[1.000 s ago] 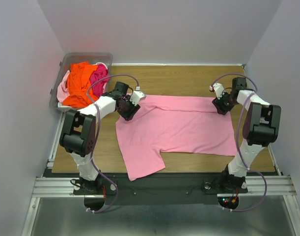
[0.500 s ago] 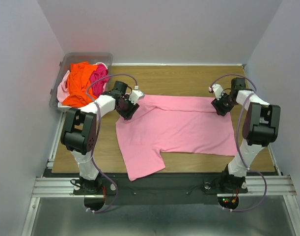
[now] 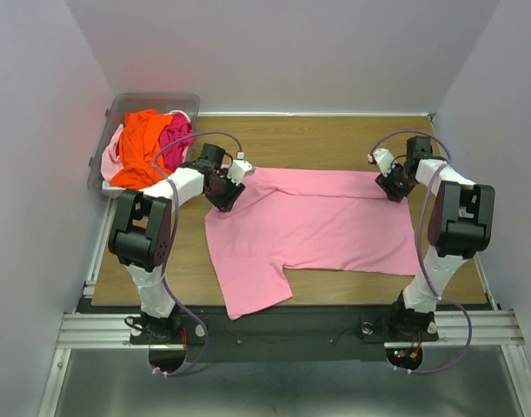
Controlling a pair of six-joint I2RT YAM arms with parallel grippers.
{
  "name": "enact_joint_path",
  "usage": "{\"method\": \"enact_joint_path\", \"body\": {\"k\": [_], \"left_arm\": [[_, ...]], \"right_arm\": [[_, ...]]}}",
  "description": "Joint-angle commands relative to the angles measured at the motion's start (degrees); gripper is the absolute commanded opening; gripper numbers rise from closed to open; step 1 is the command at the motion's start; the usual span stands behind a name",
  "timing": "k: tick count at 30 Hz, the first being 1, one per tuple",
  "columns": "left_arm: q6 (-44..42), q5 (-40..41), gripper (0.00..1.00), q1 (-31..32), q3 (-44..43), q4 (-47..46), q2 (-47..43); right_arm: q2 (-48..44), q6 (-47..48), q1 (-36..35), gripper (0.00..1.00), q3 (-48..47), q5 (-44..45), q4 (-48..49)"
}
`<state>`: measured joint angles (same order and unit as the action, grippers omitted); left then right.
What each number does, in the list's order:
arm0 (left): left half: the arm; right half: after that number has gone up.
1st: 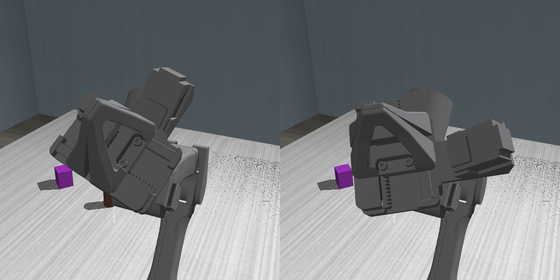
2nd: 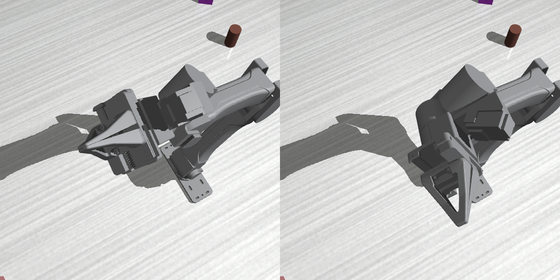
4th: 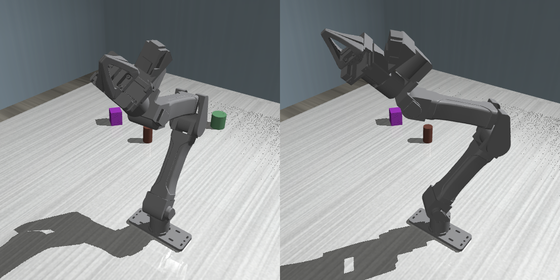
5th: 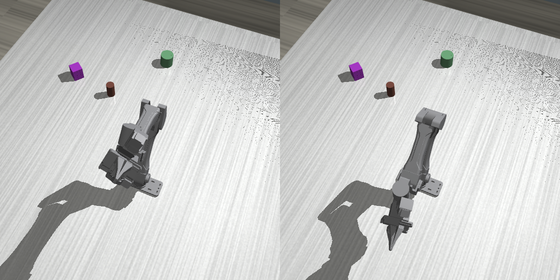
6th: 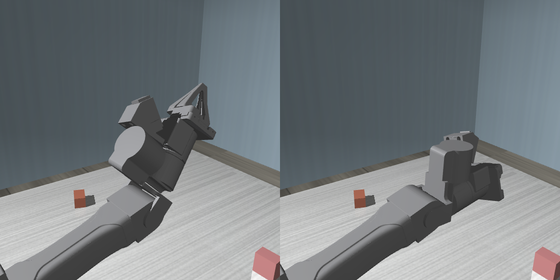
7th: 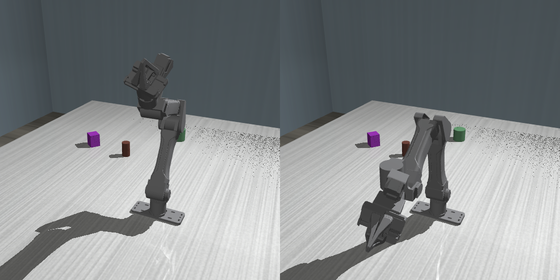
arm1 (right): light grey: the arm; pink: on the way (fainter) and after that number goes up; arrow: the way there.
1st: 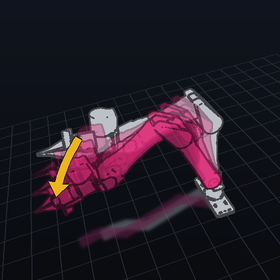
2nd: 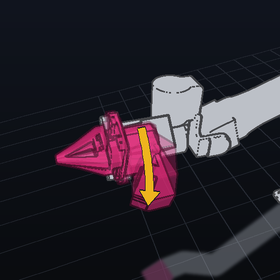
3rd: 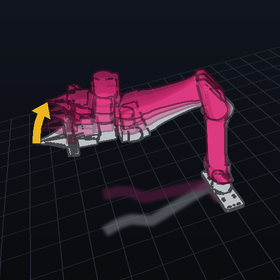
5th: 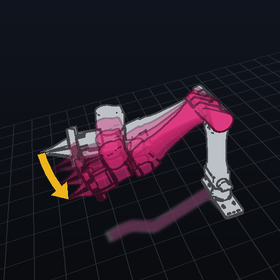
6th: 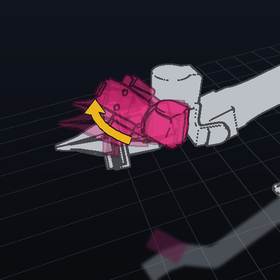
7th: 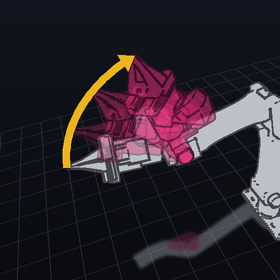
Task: Fold and stack the t-shirts
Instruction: Fold the tshirt
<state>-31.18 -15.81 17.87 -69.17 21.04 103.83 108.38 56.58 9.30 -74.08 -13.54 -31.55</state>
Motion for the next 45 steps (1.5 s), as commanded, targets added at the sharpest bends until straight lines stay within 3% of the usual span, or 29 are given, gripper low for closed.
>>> {"method": "enact_joint_path", "body": {"k": [1,10,16,25,31,35,36,40,45], "left_arm": [[0.2,-0.4,0.53,-1.0,-1.9,0.6,0.4],[0.0,-1.0,0.40,-1.6,-1.8,0.6,0.5],[-0.5,-4.7,0.31,-1.5,-2.3,1.5,0.0],[-2.0,-9.3,0.00,-1.6,-3.4,5.6,-2.6],[-2.5,-9.2,0.00,-1.8,-4.4,8.6,-5.1],[-1.0,-6.2,0.42,-2.0,-3.2,7.8,-5.0],[-0.7,-5.3,0.48,-2.1,-1.9,7.2,-5.3],[-0.4,-3.1,0.57,-2.1,-1.6,6.8,-3.8],[-0.5,-4.2,0.57,-2.1,-2.2,8.0,-2.0]], "right_arm": [[-0.1,0.9,-0.1,0.47,-1.2,2.7,2.5],[-1.0,2.0,0.1,0.31,-0.9,4.0,2.5],[-1.1,2.0,0.1,0.01,-0.8,3.9,2.5],[-2.2,1.5,0.1,0.01,-1.4,2.9,2.5],[-2.6,1.1,0.1,0.01,-2.4,2.6,2.5],[-2.3,1.1,0.1,0.01,-2.5,2.6,2.5],[-2.3,1.0,0.1,0.01,-2.5,2.7,2.5],[-2.1,1.0,0.1,0.01,-2.4,2.7,2.5],[-1.8,1.1,0.1,0.00,-2.5,2.8,2.5]]}}
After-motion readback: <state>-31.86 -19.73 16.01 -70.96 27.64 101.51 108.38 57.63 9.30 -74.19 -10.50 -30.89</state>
